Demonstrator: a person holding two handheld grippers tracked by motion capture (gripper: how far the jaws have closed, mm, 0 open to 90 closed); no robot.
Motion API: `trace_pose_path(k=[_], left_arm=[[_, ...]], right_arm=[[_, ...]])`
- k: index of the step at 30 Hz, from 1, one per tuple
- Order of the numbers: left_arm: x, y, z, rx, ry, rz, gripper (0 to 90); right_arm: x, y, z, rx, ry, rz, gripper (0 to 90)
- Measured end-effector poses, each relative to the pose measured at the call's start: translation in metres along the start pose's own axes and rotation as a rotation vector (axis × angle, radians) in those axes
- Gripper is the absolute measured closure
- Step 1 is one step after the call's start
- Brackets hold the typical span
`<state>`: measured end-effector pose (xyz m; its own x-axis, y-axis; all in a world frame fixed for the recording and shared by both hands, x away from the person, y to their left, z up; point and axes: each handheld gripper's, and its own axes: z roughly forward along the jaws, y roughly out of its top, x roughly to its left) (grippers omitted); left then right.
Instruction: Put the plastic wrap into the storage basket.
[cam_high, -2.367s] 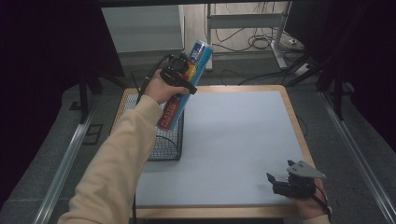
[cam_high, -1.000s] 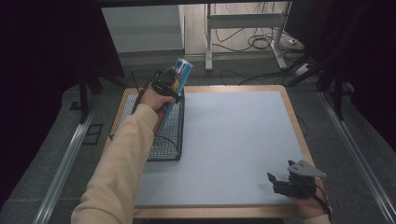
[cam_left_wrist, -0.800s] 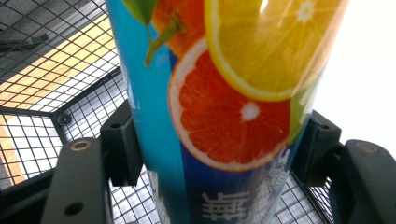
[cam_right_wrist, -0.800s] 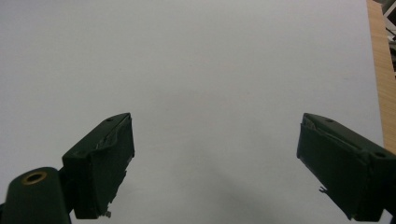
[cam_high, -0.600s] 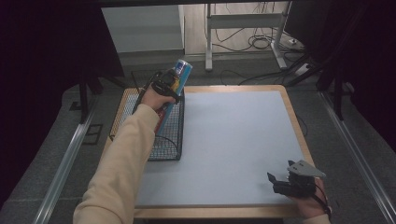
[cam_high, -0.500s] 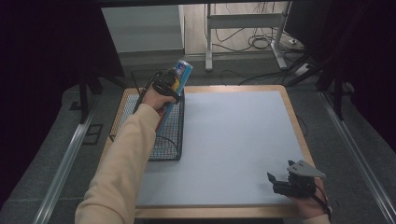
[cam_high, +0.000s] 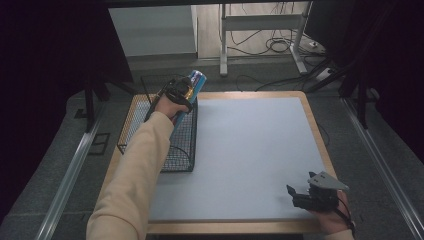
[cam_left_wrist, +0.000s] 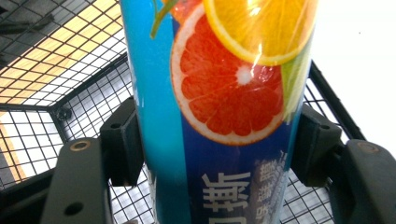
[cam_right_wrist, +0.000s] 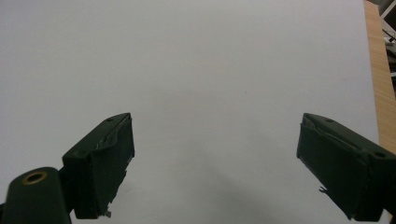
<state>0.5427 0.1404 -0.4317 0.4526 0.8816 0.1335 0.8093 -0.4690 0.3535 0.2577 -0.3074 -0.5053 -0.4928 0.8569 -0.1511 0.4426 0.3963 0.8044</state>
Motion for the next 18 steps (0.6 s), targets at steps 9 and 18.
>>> trace_pose_path(k=[9,18], left_arm=[[-0.002,-0.001,0.0,-0.014,0.035,0.015,30.4],[-0.009,-0.007,-0.02,-0.078,0.028,0.01,17.3]], right_arm=[[0.0,0.0,-0.001,-0.002,0.0,-0.002,11.2],[0.001,0.0,-0.001,0.0,0.005,0.001,11.2]])
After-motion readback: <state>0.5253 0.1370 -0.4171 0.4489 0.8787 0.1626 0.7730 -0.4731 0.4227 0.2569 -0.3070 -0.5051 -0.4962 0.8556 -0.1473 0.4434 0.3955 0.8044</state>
